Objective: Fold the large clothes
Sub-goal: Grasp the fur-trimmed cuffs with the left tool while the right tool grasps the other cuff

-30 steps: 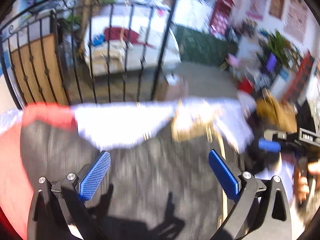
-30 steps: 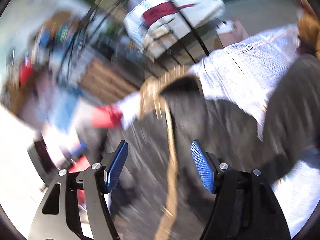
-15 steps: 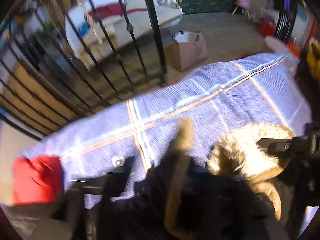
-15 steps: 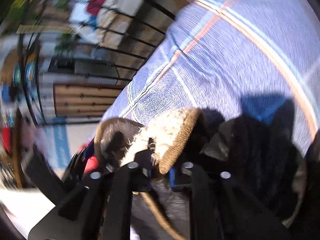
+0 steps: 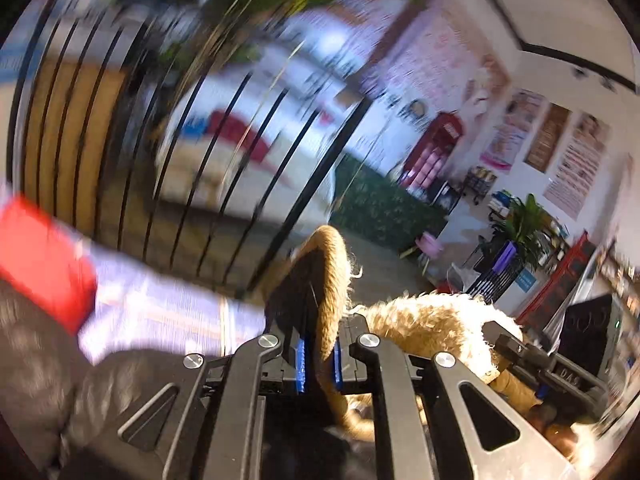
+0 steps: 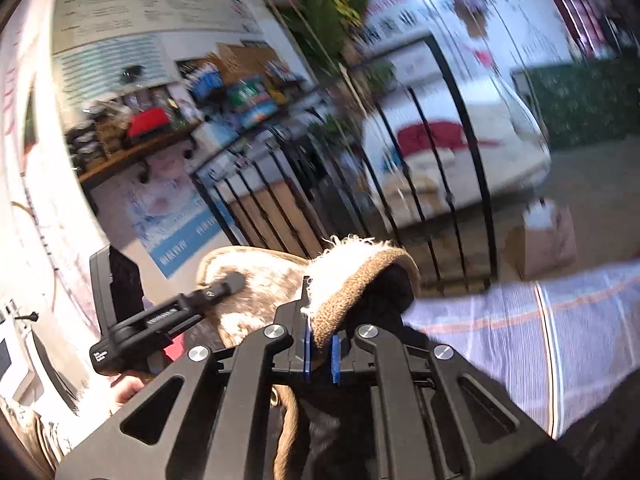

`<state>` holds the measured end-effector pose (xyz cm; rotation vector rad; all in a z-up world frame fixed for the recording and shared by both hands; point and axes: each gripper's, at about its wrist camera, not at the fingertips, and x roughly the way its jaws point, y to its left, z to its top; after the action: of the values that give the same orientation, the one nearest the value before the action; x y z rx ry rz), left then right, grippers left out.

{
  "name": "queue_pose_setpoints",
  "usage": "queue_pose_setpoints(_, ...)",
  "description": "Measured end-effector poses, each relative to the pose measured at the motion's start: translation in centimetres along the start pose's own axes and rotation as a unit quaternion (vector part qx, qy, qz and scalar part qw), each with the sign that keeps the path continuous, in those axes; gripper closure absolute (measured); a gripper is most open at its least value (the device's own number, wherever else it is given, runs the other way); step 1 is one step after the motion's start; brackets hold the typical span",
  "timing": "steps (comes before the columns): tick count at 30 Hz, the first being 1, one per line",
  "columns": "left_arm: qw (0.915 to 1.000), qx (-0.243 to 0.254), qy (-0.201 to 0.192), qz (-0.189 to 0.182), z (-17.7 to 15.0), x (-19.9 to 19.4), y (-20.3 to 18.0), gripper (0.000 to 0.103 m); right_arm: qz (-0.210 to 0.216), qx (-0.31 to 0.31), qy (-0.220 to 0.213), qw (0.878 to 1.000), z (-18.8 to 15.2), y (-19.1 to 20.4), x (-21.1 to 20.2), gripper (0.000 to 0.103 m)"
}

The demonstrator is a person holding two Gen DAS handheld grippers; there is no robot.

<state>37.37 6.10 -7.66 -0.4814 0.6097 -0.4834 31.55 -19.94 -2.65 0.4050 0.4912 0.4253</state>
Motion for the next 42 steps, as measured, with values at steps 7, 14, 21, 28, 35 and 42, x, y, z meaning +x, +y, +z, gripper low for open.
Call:
queue_pose_setpoints(7,0.9688,-0.217,0.118,-0.016,-10.9,2.1,10.7,0.094,0.057,0.294,0.108,0.948,-13.0,-9.6,3.1,0.096)
queue_pose_setpoints(14,0.9834,-0.115,0.139,0.017,-12.0,1.0,9.9,0.089,-0.069,0.229,0.132,0.962,-16.5,-10.7,1.9,0.09)
queue_pose_setpoints(21,0.9798,0.133,0.019,0.148,-5.4,-3.7,-0.5,0.015,-0.202,0.066,0.112,0.971,-10.3,-6.3,-0.1,0.034)
queue_pose_setpoints(28,0.9371,0.314,0.029,0.151,0.2,2.8,-8.7,0.012,-0.231,-0.089,0.094,0.964,-2.1,-1.9,2.4,0.033)
queue_pose_setpoints(35,0.9052,0.274,0.237,0.223,-0.4,15.6,-2.9,0.03,-0.19,-0.149,0.311,0.919,-2.4,-4.3,15.9,0.042)
queue_pose_setpoints(42,0.9372,0.1,0.31,0.125,-1.6,15.9,5.3,0.073,-0.28,-0.254,0.393,0.838,-9.5,-7.9,20.3,0.08)
